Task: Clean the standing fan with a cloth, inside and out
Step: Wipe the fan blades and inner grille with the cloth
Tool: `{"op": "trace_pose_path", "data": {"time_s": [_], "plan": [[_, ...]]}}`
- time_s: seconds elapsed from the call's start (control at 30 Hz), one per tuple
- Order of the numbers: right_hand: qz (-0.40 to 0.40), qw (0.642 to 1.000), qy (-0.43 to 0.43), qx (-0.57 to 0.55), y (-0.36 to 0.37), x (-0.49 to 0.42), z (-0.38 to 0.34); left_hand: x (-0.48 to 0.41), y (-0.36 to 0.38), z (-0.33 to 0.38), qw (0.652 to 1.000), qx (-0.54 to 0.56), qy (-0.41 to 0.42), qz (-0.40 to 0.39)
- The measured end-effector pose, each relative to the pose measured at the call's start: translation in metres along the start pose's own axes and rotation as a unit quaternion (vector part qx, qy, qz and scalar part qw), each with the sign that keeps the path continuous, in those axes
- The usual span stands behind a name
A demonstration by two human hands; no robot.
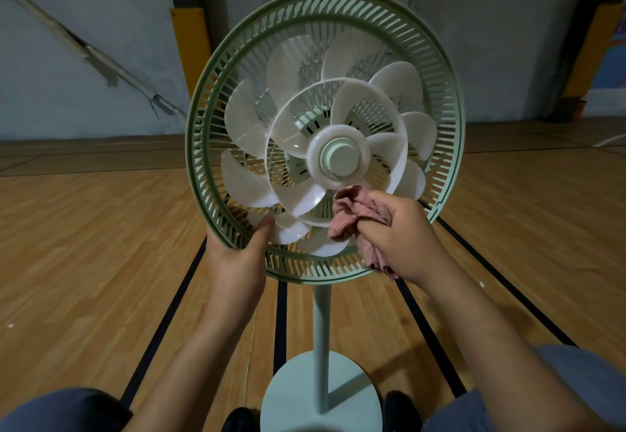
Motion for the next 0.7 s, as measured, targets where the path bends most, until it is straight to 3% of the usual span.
{"op": "trace_pose_path", "data": {"time_s": [0.33, 0.6, 0.7], "plan": [[0.061, 0.984, -0.077, 0.146, -0.013, -0.001, 0.011, 0.001, 0.001, 0.005, 1.000, 0.006, 0.004, -0.007], [0.056, 0.982, -0.108, 0.143, -0.006, 0.000, 0.015, 0.002, 0.002, 0.005, 1.000, 0.011, -0.002, -0.002], [0.074, 0.981, -0.080, 0.160, -0.003, -0.001, 0.016, 0.003, 0.002, 0.006, 1.000, 0.009, 0.004, 0.000]]}}
Point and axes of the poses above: each hand's wrist, its own x-axis away from the middle knuckle, its own y-axis out of the palm, z = x × y, the point moved 2 cm from there along -x, towards the middle knuckle, and after that the axes turned 6 degrees about -x, right-handed, at the moved point
